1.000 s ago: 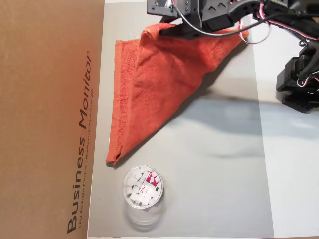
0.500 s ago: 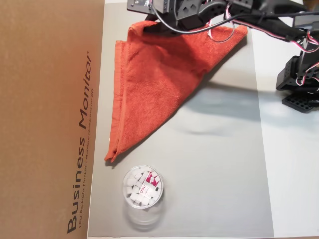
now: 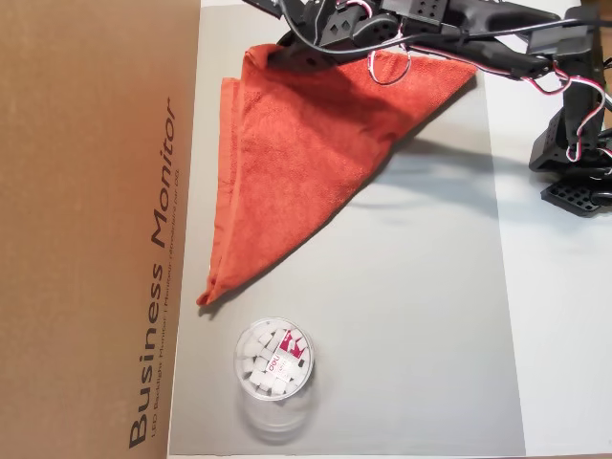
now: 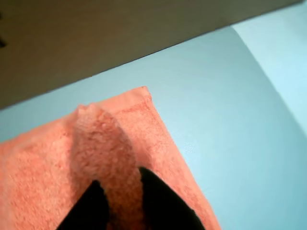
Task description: Fold the blanket.
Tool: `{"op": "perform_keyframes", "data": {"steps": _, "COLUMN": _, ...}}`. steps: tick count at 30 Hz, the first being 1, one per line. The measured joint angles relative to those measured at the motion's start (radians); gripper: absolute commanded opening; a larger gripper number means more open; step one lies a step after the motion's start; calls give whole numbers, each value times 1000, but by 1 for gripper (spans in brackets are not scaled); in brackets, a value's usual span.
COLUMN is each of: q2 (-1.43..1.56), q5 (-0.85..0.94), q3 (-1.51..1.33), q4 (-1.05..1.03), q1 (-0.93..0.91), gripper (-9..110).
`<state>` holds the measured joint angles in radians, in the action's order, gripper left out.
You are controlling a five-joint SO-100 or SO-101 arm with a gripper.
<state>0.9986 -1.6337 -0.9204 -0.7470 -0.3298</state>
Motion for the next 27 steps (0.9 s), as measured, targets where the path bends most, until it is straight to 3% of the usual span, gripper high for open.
{"op": "perform_keyframes", "data": {"steps": 11, "q2": -259, "q5": -209, "q3": 230, "q4": 5, "q1": -15, "gripper": 0}}
{"op": "perform_keyframes", "data": {"steps": 27, "q2": -462, "q5": -515, "q3": 252, "q4": 276, "q1": -32, "gripper": 0}}
